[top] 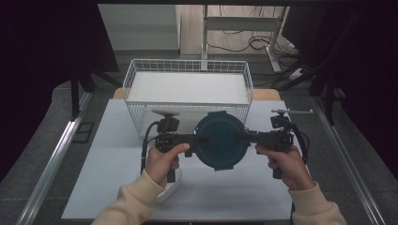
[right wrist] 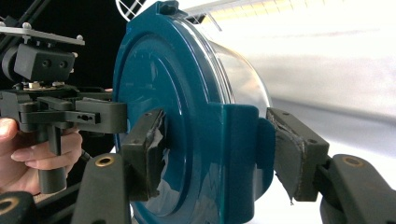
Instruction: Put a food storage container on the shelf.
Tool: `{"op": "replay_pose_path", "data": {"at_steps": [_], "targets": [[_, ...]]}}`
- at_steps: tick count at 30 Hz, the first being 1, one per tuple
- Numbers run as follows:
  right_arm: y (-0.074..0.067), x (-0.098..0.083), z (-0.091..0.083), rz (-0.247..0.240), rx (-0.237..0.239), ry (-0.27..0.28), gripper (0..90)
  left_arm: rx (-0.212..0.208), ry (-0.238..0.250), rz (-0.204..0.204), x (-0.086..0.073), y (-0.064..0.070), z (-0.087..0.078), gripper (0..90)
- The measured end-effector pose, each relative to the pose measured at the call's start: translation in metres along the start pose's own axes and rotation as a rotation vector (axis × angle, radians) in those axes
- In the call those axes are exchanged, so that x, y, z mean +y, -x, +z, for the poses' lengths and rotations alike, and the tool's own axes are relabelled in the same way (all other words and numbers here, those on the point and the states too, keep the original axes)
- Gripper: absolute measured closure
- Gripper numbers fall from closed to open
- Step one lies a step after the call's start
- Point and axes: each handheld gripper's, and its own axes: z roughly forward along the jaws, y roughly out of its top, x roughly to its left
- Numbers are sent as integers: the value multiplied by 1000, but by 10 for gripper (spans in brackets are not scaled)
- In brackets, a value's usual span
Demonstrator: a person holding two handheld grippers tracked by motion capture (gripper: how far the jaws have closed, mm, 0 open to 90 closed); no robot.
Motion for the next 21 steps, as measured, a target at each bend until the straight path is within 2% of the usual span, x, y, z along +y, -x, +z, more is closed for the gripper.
{"op": "replay_pose_path", "data": {"at_steps": [9,14,16,21], "targets": [[-17,36,18,-19,25,5,407,10,21,6,32,-7,-27,344],[-25,55,27,-18,35,12,414,-1,26,-14,46,-13,-37,346],[-27,62,30,-20,38,13,416,-5,27,-11,52,-16,-40,348],[-28,75,40,-13,38,18,421,-9,24,-35,67,-26,-44,349]]}}
